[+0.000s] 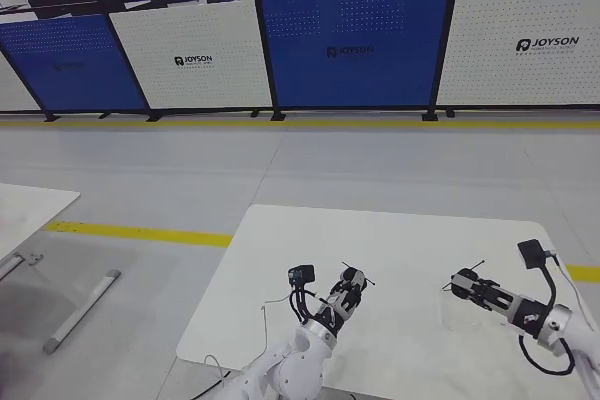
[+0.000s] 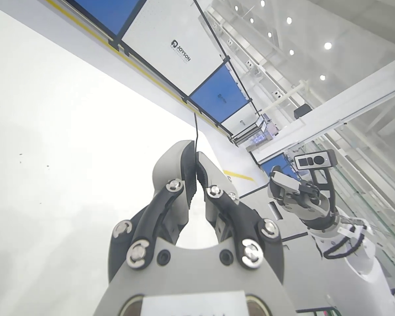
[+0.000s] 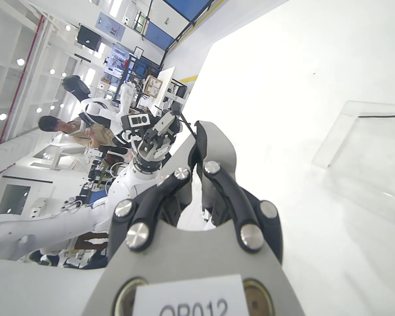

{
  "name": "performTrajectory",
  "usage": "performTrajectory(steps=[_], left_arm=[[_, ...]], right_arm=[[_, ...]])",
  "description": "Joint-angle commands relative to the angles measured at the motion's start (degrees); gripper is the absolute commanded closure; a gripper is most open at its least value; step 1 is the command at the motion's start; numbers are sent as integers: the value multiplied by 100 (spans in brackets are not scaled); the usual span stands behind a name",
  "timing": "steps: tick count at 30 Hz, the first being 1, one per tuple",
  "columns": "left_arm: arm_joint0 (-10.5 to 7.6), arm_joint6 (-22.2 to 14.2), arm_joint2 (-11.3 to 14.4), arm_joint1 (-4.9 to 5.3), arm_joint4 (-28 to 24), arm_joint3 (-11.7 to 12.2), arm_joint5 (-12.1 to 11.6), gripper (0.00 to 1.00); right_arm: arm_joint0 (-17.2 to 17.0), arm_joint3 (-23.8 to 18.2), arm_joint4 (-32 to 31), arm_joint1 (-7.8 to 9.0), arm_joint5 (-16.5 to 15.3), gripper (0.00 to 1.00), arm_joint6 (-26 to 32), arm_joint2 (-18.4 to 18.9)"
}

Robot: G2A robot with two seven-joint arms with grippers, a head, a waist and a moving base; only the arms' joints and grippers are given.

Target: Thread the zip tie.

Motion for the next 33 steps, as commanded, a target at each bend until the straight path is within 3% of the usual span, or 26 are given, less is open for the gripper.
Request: performTrajectory(steps=[1,9,29,33], left_arm=[[0,0,0,0,0,0,0,100],[0,0,0,0,0,0,0,100],[0,0,0,0,0,0,0,100],[32,-104,-87,-37,-552,-42,192,100]], right_arm=[[149,60,-73,-43,124,100,-174,-248],[752,243,-282,-282,805,100,-679,-1401],[752,243,-282,-282,805,100,-679,-1401],[752,243,-282,-282,805,100,-679,-1401]])
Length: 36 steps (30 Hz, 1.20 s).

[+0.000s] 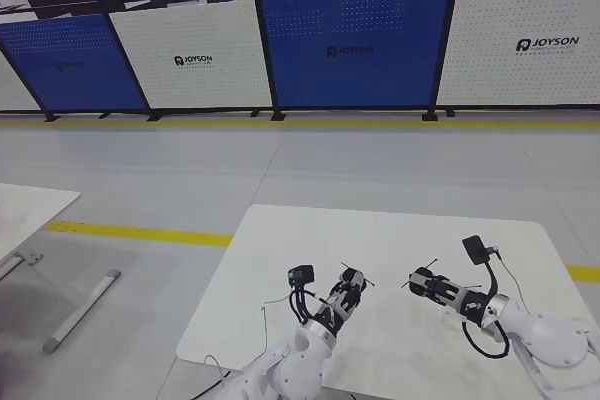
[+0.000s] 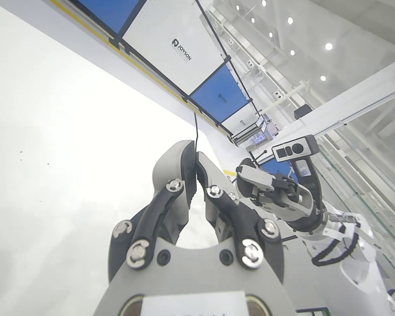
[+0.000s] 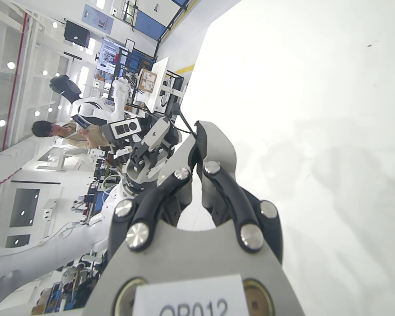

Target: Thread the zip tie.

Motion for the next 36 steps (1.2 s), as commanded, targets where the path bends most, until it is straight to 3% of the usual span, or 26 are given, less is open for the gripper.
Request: performTrajectory(steps=[1,5,12,16,21,31,36], left_arm=[[-2,-106,-63,-21,-376,-47,152,100],[5,-240,-149,-35,-697,-142,232,100],[5,-240,-149,-35,-697,-142,232,100],[5,-240,-149,-35,-697,-142,232,100],[5,-240,-149,-35,-697,-142,232,100],[11,-263,-140,-37,-716,-134,218,100],[51,-339,-119,-85,-1252,-195,176,100]], right_arm=[[0,0,0,0,0,100,0,0],[0,0,0,0,0,100,0,0],[-44,-48,-58,-22,-128,100,-177,-51],[30,-100,-271,-84,-123,100,-470,-260],[268,124,-395,-190,-27,100,-609,-616],[268,124,-395,-190,-27,100,-609,-616],[268,124,-395,-190,-27,100,-609,-616]])
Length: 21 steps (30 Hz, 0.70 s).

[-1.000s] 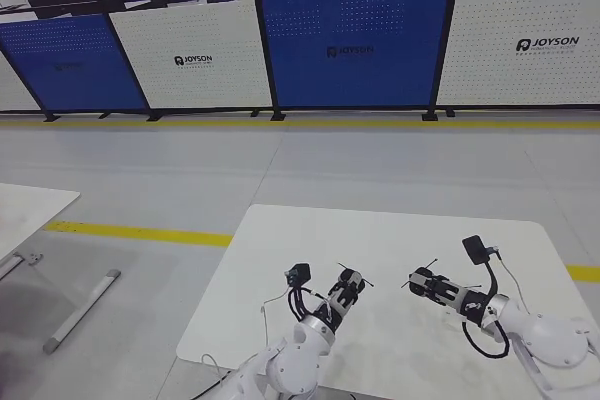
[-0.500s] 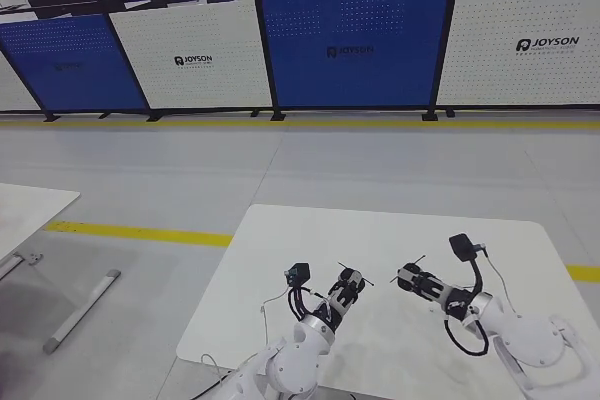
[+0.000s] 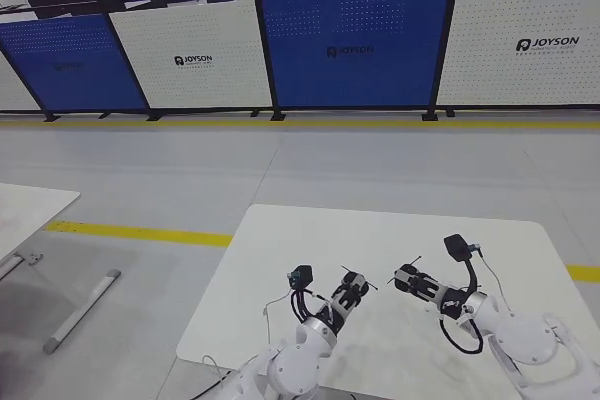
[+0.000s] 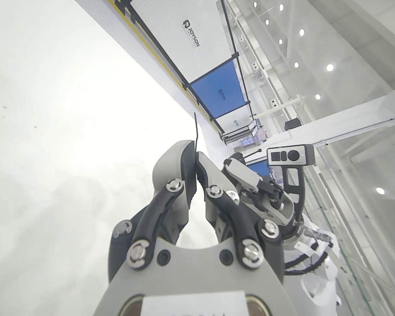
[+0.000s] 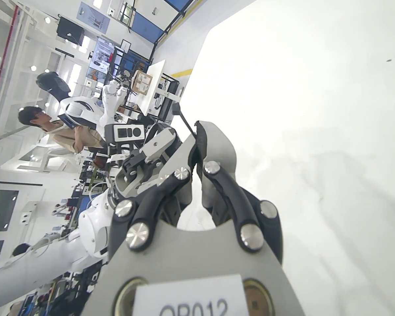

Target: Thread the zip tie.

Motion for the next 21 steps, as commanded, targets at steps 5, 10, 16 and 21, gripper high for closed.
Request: performTrajectory(steps=[5,10,16,21], left_arm=[[-1,39,0,-21,-191,-32,1,100],[-1,39,0,-21,-191,-32,1,100],[-1,39,0,-21,-191,-32,1,100],[-1,39,0,-21,-191,-32,1,100]], right_arm=[[0,0,0,0,0,100,0,0],[-46,-55,-88,-20,34,100,-98,-74],[34,-105,-350,-123,334,100,-483,-332],[31,-114,-361,-127,347,100,-497,-344]])
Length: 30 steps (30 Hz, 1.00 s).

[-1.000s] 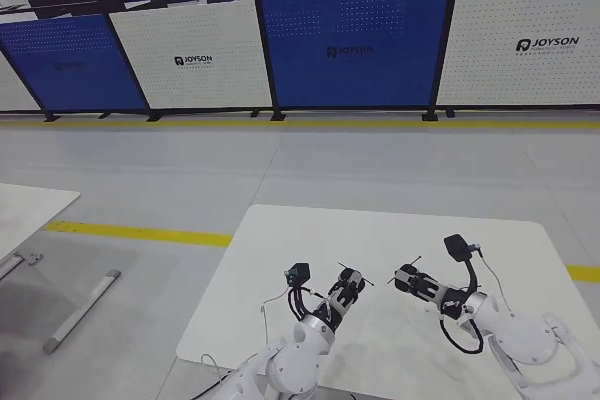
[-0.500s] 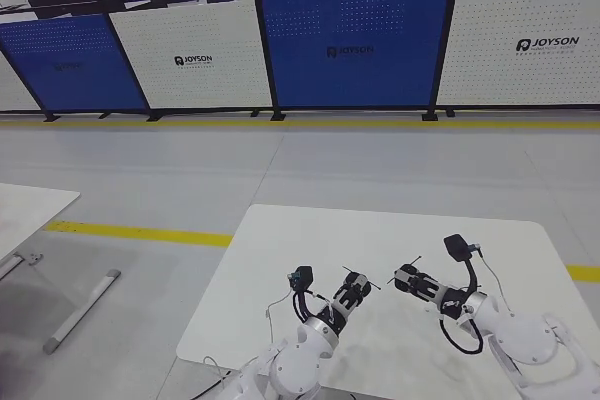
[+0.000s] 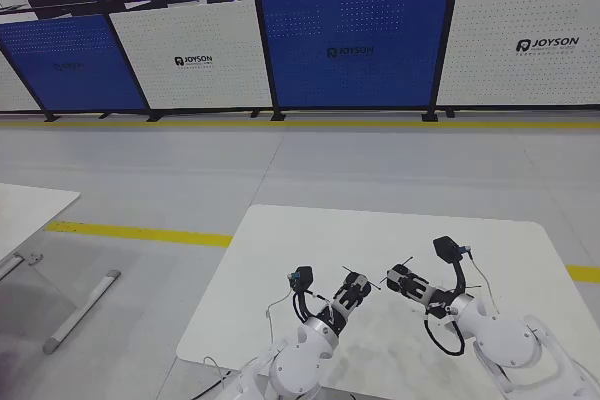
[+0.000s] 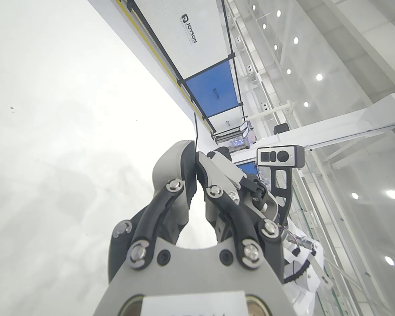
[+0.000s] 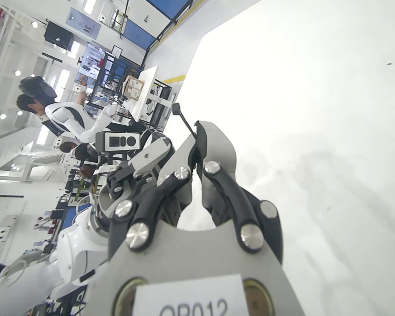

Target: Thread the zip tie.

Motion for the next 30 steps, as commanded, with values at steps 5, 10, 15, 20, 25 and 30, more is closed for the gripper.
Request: performTrajectory(steps=[5,10,15,20,25,30], left_arm=[[0,0,0,0,0,0,0,100],[0,0,0,0,0,0,0,100],[0,0,0,0,0,0,0,100],[0,0,0,0,0,0,0,100],[0,0,0,0,0,0,0,100],[0,0,0,0,0,0,0,100]], right_arm=[[0,1,3,1,-4,100,5,2],[-111,-17,21,-25,-97,100,-138,11],[-215,4,100,-39,-285,100,-163,85],[-183,95,61,-72,-238,100,-144,86],[-87,219,63,-123,-212,100,-79,20],[-72,263,74,-146,-236,100,-91,17]])
